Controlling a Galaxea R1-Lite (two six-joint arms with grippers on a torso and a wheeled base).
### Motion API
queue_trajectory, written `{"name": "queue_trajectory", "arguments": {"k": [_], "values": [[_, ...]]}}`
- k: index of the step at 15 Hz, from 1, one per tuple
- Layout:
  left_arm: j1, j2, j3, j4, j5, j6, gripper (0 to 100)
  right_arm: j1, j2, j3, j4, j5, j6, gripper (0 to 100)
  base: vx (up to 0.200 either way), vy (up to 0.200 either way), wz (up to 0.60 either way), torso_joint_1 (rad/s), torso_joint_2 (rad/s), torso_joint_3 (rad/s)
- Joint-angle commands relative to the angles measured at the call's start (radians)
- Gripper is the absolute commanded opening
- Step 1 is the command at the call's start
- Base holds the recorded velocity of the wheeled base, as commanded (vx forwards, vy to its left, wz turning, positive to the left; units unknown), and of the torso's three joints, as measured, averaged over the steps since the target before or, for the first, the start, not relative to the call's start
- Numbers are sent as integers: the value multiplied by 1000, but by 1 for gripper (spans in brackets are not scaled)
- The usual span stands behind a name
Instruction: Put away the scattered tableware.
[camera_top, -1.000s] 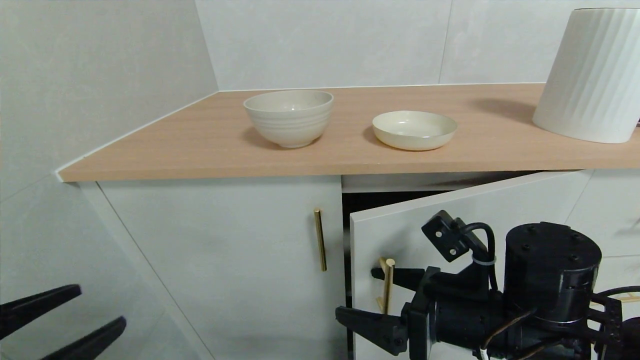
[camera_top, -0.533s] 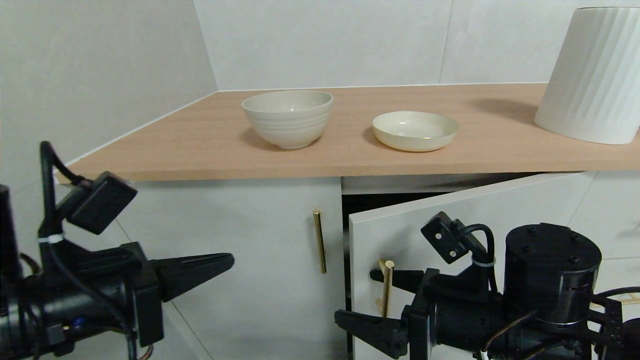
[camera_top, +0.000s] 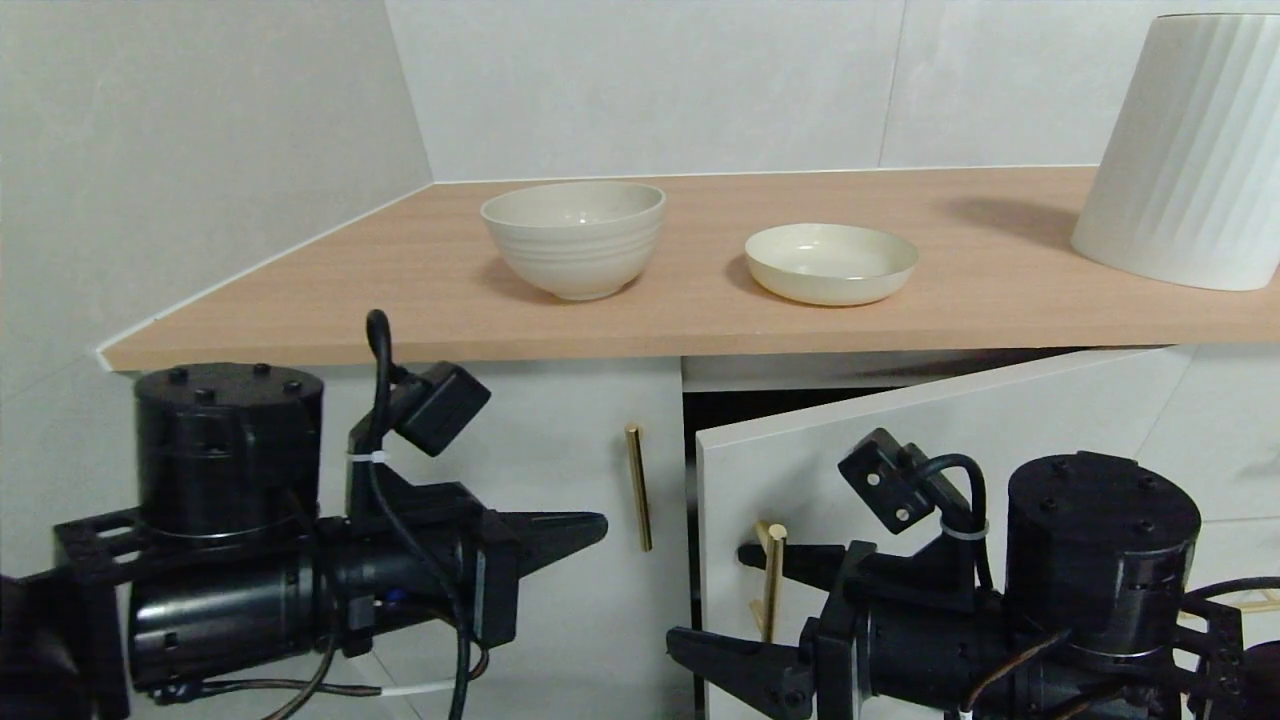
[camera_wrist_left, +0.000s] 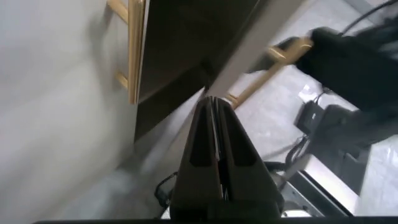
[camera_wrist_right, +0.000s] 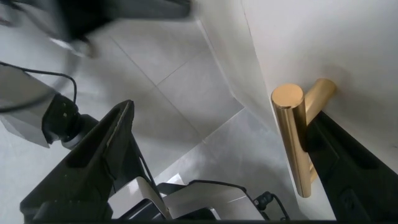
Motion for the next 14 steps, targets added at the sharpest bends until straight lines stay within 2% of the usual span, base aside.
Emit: {"name": "queue_trajectory", "arguments": {"k": [1,2,4,10,14], "values": [[-10,126,-3,-64,0,1,0,16,15,1,3,-1,1,100,0,0,0,0,0,0],[-33,175,-8,-111,3,1,0,19,15,4,3,-1,1,100,0,0,0,0,0,0],[-55,235,-37,-138,8,1,0,25,18,4,3,-1,1,100,0,0,0,0,0,0],[-102,275,-149,-138,3,1,0,25,18,10,1,-1,0,100,0,0,0,0,0,0],[-113,283,-149,-139,2,1,0,25,17,10,1,-2,0,100,0,0,0,0,0,0]]}}
